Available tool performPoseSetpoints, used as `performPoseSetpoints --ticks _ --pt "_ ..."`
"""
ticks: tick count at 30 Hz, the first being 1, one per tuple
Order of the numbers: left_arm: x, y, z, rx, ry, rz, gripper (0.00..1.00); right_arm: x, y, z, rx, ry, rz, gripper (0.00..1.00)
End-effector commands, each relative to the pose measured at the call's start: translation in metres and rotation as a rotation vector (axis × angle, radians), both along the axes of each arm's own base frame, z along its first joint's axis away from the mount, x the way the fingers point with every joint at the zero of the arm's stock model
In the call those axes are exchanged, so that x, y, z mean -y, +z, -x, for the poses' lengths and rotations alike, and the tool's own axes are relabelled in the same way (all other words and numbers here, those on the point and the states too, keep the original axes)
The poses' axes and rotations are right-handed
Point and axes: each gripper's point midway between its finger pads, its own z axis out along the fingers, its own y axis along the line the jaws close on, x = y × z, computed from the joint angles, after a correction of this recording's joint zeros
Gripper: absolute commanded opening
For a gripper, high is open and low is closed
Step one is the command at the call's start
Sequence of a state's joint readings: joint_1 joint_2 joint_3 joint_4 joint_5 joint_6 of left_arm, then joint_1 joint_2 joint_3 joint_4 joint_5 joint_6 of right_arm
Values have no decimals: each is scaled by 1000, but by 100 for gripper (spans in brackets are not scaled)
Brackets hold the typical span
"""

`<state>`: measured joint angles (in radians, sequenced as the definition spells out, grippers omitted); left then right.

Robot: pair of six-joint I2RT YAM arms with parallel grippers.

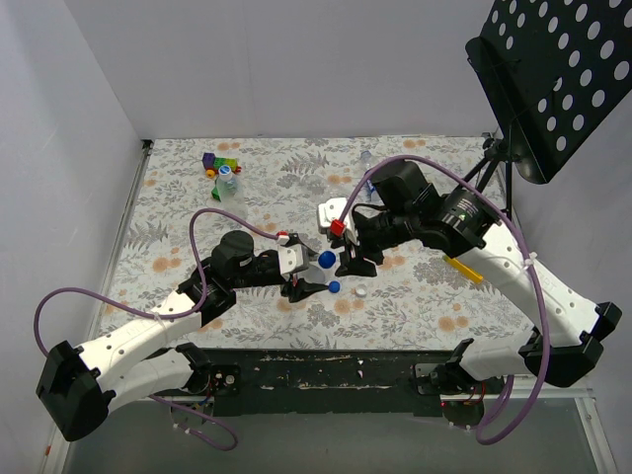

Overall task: Screw on the bottle caps
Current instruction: Screw the bottle cap onto the plastic bottle.

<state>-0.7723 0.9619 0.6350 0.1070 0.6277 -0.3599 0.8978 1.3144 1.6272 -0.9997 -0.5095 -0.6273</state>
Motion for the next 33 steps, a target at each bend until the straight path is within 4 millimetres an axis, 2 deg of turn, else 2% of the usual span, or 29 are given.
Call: performPoseSetpoints --ticks 1,11,23,27,31,33 --pt "4 19 4 30 -35 44 0 -6 21 4 40 64 -56 61" --pt "5 20 5 21 -51 39 0 -10 21 3 27 84 -47 54" --pt "5 23 7 23 -57 46 0 -11 11 3 -1 95 -7 48" --pt "5 24 6 24 -52 49 0 -13 9 2 -14 95 1 39" --pt "4 25 0 32 -15 54 0 -16 7 -2 -54 48 12 22" --pt "2 26 -8 39 34 60 0 -18 3 -9 -93 -29 31 15"
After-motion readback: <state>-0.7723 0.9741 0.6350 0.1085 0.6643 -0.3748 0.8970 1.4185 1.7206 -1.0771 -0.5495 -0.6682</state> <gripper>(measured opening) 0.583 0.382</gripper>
